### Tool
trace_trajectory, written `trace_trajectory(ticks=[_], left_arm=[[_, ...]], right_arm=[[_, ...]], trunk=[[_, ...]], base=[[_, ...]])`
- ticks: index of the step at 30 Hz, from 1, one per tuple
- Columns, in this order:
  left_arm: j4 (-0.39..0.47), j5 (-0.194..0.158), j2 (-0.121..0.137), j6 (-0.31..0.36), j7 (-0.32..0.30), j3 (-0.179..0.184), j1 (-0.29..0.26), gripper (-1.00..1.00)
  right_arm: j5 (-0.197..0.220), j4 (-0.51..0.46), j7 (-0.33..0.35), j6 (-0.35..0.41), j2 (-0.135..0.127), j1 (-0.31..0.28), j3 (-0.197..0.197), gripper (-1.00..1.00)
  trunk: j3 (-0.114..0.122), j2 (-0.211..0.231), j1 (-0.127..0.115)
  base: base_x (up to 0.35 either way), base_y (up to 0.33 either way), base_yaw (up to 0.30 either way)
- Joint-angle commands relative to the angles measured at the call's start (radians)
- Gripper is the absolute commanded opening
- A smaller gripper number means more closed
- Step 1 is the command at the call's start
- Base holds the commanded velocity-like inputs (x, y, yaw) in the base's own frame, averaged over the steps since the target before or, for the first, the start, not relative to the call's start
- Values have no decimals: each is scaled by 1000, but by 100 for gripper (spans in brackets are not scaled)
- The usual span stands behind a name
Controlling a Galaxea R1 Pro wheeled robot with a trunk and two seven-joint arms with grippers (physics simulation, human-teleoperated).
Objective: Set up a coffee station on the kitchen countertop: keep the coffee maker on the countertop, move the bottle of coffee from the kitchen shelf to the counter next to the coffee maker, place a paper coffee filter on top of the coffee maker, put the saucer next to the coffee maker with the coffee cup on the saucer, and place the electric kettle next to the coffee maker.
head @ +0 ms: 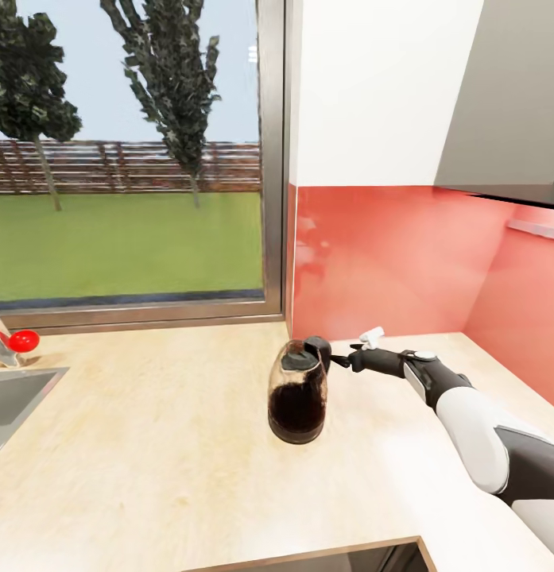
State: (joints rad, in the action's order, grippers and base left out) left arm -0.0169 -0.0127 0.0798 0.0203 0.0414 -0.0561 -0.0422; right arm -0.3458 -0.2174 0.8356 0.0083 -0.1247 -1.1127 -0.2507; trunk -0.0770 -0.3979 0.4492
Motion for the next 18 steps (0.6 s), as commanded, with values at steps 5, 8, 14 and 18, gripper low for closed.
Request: trace_trajectory(ticks=[5, 8, 14, 18], left_arm=[[-1, -2, 0, 1, 1, -5, -1, 100], [-1, -2, 0, 1, 1, -5, -1, 100], [-1, -1, 1, 1, 1, -5, -1, 100], [-1, -1, 1, 0, 2, -5, 2, 100]], right_arm=[[-9, 0, 5, 1, 0, -1, -9, 100], [-9, 0, 5, 1, 0, -1, -9, 100], [-8, 1, 5, 1, 0, -1, -9, 100], [-7, 2, 5, 0, 6, -1, -9, 100]], trunk=[[-2, -2, 1], [-2, -2, 1], [-2, -2, 1], [-2, -2, 1]], base=[[111, 0, 0], [32, 0, 0], [32, 0, 0], [50, 0, 0]])
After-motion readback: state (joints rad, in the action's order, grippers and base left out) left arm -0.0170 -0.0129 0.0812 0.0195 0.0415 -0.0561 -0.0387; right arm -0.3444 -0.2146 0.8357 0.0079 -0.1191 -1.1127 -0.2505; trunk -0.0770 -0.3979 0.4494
